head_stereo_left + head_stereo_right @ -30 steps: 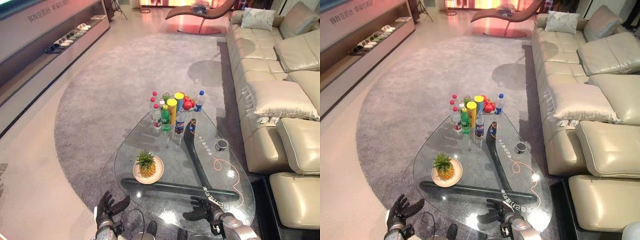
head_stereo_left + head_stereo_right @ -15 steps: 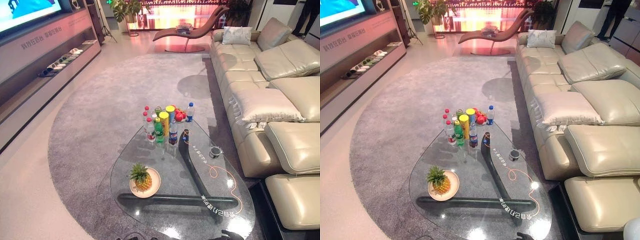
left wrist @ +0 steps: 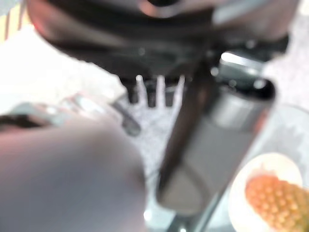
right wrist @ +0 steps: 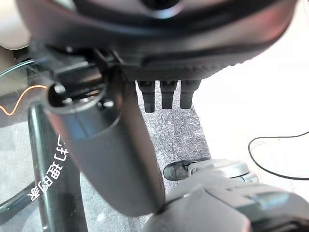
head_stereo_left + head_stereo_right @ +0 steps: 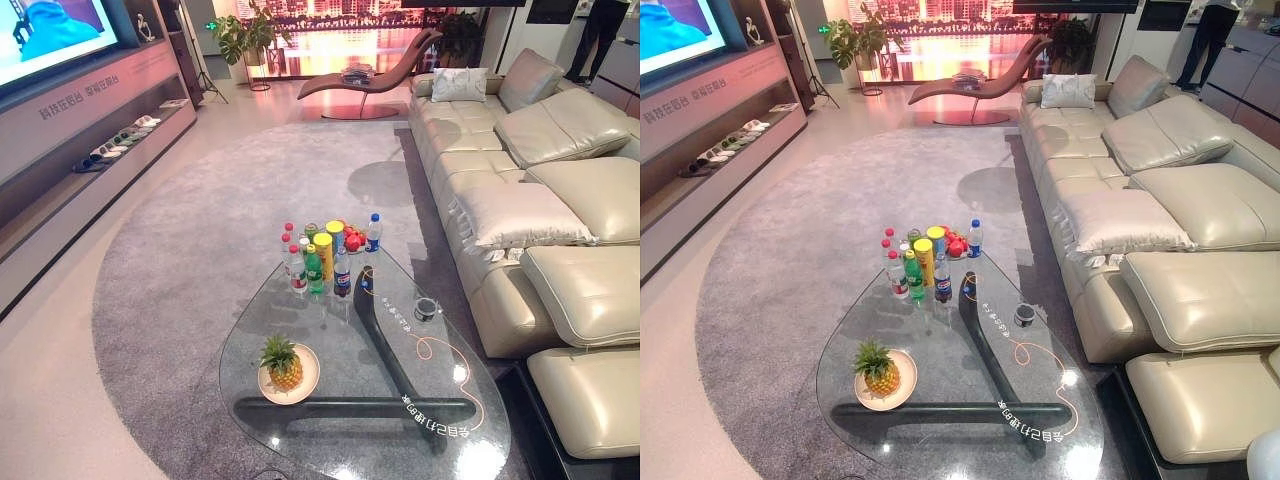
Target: Pick up the fruit to the plate
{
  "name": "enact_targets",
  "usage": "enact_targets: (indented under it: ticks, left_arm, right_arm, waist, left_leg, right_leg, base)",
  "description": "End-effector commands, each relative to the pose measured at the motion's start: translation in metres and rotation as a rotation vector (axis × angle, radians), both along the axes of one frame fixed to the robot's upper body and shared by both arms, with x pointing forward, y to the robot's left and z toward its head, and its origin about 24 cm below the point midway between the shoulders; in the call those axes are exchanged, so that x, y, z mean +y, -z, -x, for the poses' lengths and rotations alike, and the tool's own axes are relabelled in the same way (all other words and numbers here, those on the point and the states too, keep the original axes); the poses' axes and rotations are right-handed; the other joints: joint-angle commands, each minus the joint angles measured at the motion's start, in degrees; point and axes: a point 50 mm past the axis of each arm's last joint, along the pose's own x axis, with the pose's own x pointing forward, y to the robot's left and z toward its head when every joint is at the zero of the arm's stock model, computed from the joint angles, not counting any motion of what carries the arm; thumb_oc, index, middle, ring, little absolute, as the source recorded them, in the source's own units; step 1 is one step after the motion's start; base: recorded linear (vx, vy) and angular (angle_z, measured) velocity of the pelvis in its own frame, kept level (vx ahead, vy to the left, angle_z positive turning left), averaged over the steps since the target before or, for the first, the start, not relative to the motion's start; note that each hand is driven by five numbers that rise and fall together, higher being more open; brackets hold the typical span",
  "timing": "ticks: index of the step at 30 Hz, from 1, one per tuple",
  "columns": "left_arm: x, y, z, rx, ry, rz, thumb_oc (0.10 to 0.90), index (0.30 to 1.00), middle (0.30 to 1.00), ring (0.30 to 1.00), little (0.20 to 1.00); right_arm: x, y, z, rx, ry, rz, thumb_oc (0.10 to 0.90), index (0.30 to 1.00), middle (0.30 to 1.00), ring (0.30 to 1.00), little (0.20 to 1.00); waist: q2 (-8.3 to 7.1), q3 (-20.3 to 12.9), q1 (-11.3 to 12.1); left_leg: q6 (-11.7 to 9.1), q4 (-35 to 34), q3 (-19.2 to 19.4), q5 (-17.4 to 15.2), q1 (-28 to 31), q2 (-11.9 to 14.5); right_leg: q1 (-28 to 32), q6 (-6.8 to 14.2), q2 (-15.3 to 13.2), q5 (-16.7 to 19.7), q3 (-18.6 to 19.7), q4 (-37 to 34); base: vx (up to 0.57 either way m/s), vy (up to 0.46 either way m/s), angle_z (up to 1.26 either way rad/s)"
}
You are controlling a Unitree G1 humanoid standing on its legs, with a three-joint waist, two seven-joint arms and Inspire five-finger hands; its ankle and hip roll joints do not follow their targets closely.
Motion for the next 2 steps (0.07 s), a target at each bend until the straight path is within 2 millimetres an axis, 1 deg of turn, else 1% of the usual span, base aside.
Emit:
enact_targets:
  ticks: [1, 2]
  left_arm:
    - [0.0011, -0.0022, -0.0179, -0.048, 0.046, -0.011, 0.8, 0.9, 0.9, 0.9, 0.9]
    - [0.0015, -0.0023, -0.0175, -0.052, 0.049, -0.012, 0.8, 0.9, 0.9, 0.9, 0.9]
  right_arm:
    - [0.0057, 0.0009, -0.006, 0.021, 0.038, -0.013, 0.8, 0.9, 0.9, 0.9, 0.9]
    - [0.0057, 0.001, -0.0056, 0.024, 0.034, -0.014, 0.8, 0.9, 0.9, 0.9, 0.9]
  waist:
    - [-2.05, 0.1, 0.01]
    - [-2.09, 0.06, 0.04]
  left_leg:
    - [0.49, 0.21, 2.86, -2.47, 0.53, -2.17]
    - [0.48, 0.14, 2.81, -2.5, 0.62, -2.15]
  right_leg:
    - [-1.15, 4.36, -4.03, 2.35, 1.26, -0.51]
    - [-1.11, 4.38, -4.05, 2.36, 1.23, -0.54]
  base:
    - [0.0, 0.0, 0.0]
    - [0.0, 0.0, 0.0]
